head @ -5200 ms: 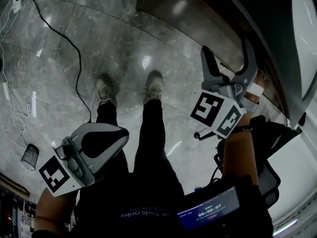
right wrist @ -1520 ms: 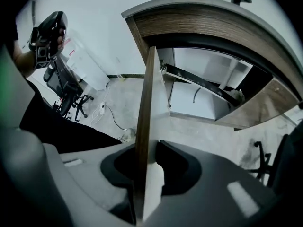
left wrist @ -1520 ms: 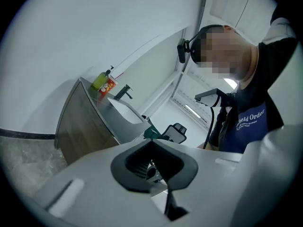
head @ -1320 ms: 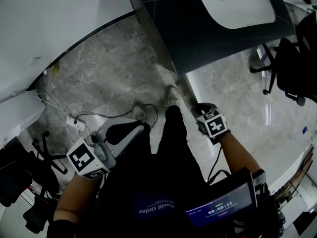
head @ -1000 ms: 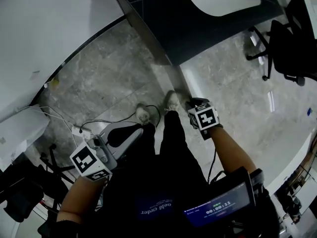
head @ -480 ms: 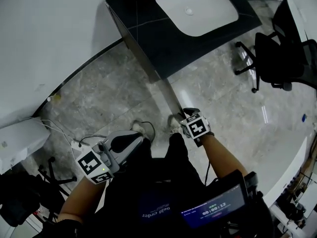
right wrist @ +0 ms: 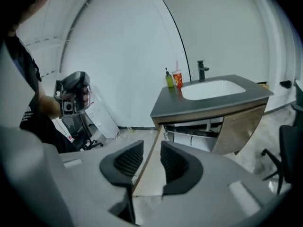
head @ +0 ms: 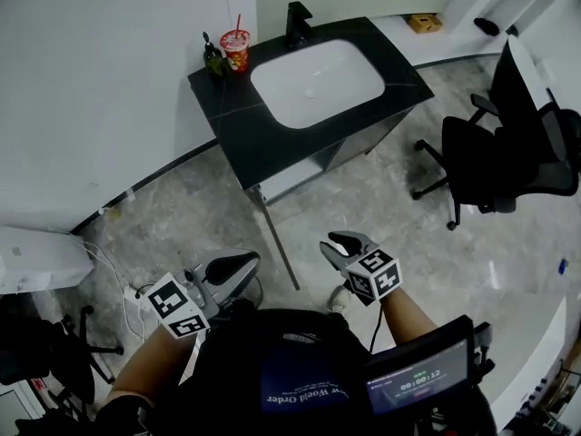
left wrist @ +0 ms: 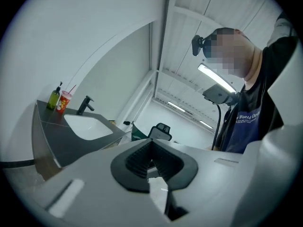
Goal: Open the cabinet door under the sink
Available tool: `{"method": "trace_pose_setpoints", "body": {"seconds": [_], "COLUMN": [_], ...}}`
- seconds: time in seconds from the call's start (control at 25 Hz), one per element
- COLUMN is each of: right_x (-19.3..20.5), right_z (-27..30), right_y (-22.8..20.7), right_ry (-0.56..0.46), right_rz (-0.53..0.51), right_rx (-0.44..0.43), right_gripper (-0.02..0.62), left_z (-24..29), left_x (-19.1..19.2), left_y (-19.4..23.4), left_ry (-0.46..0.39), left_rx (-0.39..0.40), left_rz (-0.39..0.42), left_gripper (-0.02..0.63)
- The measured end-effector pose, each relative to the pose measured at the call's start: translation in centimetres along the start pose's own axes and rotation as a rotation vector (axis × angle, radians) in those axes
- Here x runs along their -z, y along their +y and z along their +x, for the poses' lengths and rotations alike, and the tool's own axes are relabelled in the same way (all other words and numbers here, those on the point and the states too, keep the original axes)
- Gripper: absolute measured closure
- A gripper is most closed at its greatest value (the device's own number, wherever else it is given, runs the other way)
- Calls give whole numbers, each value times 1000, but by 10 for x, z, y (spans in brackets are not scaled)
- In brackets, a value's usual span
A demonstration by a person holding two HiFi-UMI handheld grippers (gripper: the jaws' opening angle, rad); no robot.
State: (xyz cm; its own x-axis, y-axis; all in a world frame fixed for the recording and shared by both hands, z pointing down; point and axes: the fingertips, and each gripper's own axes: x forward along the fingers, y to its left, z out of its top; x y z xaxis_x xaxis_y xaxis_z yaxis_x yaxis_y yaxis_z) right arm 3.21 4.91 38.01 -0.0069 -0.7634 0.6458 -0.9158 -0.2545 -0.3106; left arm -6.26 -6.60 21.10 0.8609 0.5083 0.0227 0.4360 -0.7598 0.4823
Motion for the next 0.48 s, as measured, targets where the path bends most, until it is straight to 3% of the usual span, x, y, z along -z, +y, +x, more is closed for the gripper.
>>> {"method": "trace_pose_setpoints", "body": {"seconds": [0.16, 0.28, 0.48], "right_x": [-2, -4, -17], "right_z": [-97, -170, -249], "right_y": [-37, -59, -77], "right_ry": [-90, -142, -211], "right_rz": [-58, -108, -199], "right_rx": [-71, -107, -117], "right_gripper": [483, 491, 495], "left_z": [83, 142, 190], "left_x": [2, -1, -24], "left_y": [-66, -120, -172], "left_ry": [-84, -116, -161], "left_rx": [-41, -28, -17], "left_rz": [-9, 23, 87], "left_gripper": [606, 606, 606]}}
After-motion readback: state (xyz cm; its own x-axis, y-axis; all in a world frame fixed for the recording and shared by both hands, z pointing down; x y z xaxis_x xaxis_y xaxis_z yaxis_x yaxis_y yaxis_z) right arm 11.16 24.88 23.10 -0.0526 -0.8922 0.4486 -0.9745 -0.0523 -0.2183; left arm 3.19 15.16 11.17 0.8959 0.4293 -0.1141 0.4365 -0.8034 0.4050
